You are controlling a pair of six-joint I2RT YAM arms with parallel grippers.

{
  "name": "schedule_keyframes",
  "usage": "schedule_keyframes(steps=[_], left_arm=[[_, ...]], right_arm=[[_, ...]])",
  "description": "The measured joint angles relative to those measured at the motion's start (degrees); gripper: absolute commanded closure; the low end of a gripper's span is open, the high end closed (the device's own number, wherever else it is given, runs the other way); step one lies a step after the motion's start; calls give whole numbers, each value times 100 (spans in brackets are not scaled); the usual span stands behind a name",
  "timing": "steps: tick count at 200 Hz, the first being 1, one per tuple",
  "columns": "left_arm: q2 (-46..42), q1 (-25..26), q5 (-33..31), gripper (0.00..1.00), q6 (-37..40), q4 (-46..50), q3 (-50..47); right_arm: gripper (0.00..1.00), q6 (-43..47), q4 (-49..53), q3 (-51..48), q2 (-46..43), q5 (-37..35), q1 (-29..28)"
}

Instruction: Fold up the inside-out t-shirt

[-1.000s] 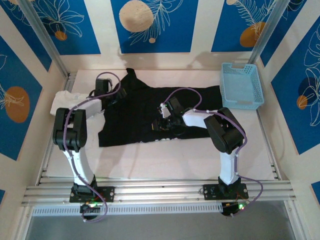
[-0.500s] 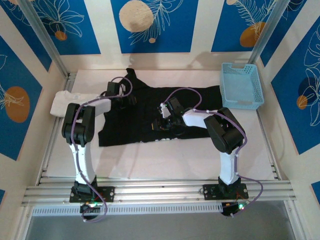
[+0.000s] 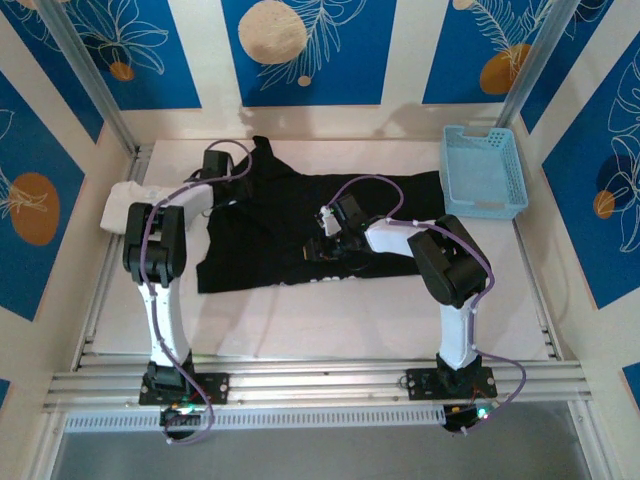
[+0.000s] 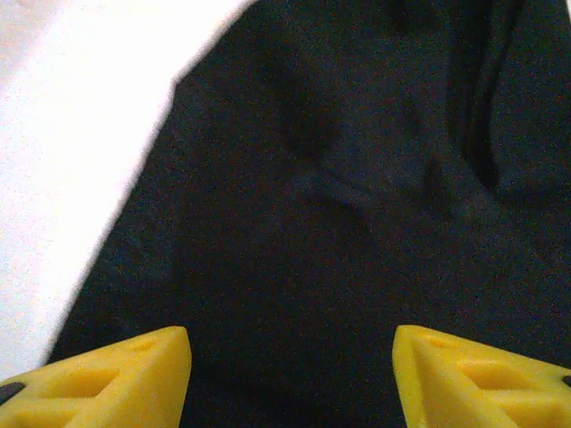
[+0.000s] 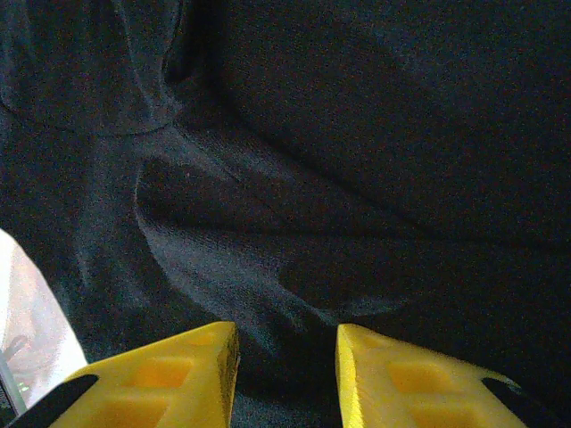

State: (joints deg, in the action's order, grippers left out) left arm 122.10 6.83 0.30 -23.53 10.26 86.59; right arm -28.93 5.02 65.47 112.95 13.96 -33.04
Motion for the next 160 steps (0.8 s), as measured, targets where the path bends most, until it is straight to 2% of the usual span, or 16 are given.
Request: schedule_keyframes(steps=[50,109,144,160], left_arm=[[13,-46,-22,38,-48,0,70],[-1427,-39,649,37,-780,-831,-1580],[-2341,7,918,36,-1185,-1375,-2806],[-2680,42,1014,35,-1268,-1482,-3340]], right_arm=[[65,-20,-101,-68,-28,-22,0],[63,-22,-74,-83,-92,-109,0],[53,-31,74,-562,-774,-428,11],[44,46,240,-710,-1261,-640,46]])
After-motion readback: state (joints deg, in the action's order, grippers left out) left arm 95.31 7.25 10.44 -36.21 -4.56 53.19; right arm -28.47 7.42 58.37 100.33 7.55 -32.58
